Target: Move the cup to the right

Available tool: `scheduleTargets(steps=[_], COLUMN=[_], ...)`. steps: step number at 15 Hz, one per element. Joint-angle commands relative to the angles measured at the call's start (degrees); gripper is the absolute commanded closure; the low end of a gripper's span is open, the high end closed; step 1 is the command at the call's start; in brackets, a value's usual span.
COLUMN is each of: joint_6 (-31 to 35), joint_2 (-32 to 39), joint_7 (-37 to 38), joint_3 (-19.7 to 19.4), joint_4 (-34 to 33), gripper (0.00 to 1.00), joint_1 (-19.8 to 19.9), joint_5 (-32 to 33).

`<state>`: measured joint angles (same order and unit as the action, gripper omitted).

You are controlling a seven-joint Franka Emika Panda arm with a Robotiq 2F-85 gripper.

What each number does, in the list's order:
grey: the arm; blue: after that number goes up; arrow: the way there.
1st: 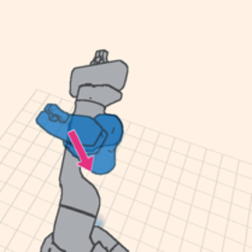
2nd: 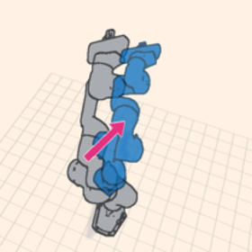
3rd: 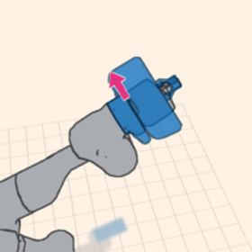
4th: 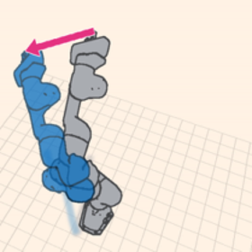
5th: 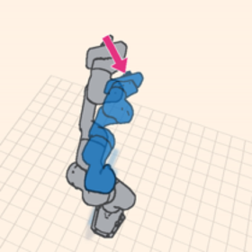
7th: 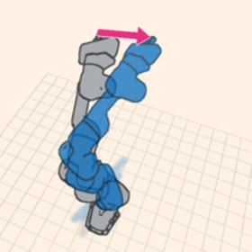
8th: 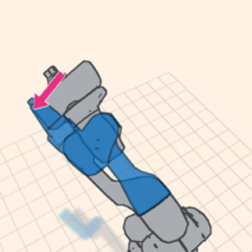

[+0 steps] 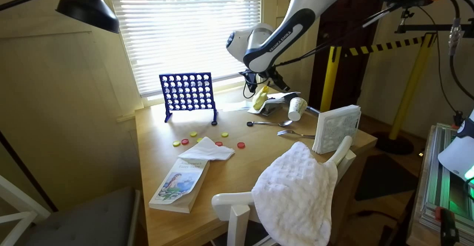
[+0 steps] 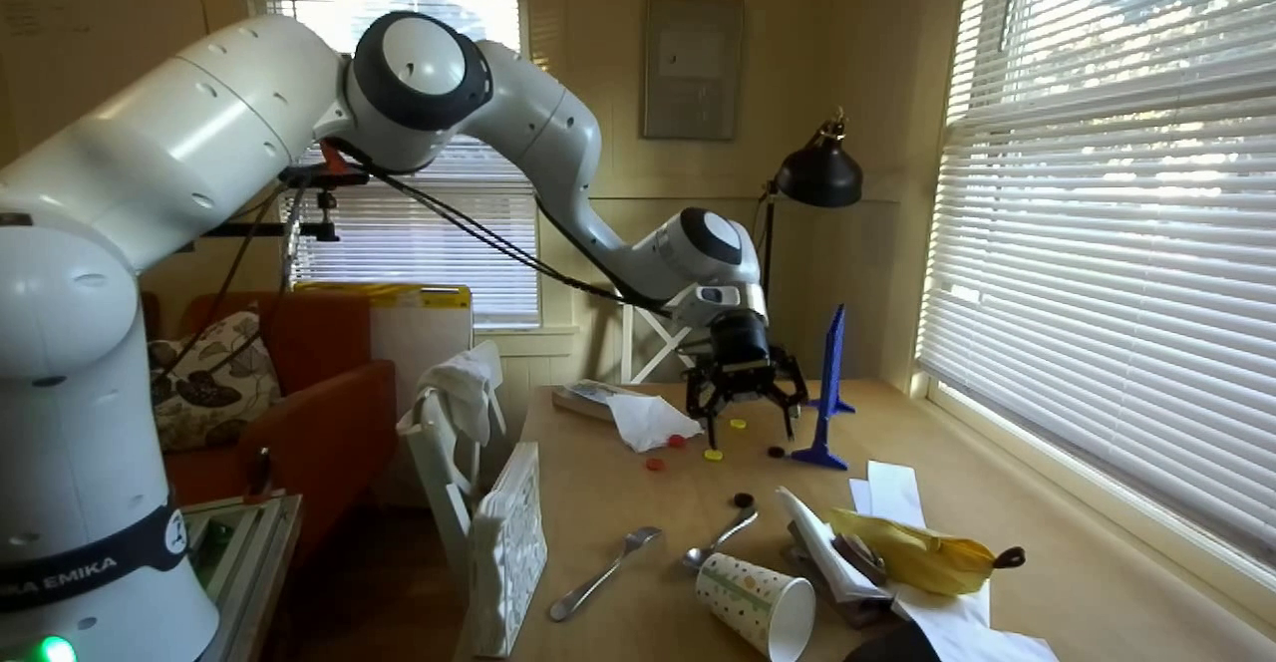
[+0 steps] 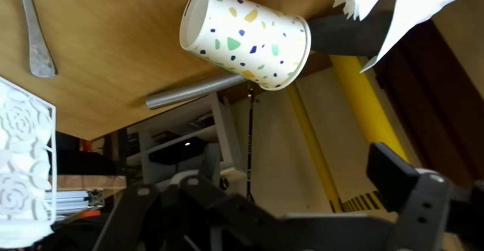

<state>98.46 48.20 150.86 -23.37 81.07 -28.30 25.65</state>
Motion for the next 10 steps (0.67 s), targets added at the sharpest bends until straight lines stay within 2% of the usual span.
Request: scheduleTargets(steps=[1,5,7,8,10], joint_6=[0.7,-3.1,-8.1,-6.3,-8.2], joint_2=[-7.9,-12.2,-12.8,-10.5,-11.5], joint_7=[-8.2,-20.6,-26.9,-21.8,-25.1], joint_3=[7.0,12.1,13.9,14.1,15.0], joint_4=[5.2,6.7,5.7,3.5,3.7], gripper=[0.00,0.00,0.00,0.00,0.00], joint_1=[3.8,7.4,9.1,9.1,10.1], joint_5=[7.4,10.2,9.9,9.7,9.5])
